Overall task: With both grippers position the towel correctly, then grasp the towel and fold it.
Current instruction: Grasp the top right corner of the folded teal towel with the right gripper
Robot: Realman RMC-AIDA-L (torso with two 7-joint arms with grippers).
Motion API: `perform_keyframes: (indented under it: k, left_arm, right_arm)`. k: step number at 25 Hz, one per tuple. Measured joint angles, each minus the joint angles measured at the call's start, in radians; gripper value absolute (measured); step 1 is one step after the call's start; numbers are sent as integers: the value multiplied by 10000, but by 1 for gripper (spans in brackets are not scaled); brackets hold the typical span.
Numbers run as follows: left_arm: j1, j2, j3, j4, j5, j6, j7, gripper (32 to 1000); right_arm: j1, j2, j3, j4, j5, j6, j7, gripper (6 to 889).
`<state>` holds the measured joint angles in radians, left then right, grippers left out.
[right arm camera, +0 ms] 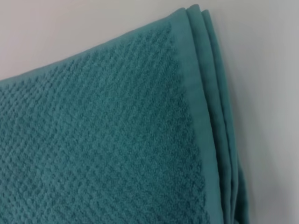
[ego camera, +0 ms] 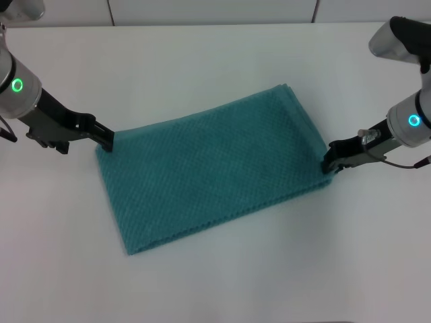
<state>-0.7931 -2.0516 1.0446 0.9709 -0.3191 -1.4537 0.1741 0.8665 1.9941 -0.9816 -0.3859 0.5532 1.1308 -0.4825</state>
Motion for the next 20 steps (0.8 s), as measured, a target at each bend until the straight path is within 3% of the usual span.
perform_keyframes:
  k: [8,20]
  left_arm:
    - [3,6,-18,0,0,-2,15,891]
    - [17,46,-78,0,1,1,37,892]
  right_arm:
    - [1,0,-1,-31,22,13,-6,146]
    - [-13,21,-3,-75,82,449,-100,115]
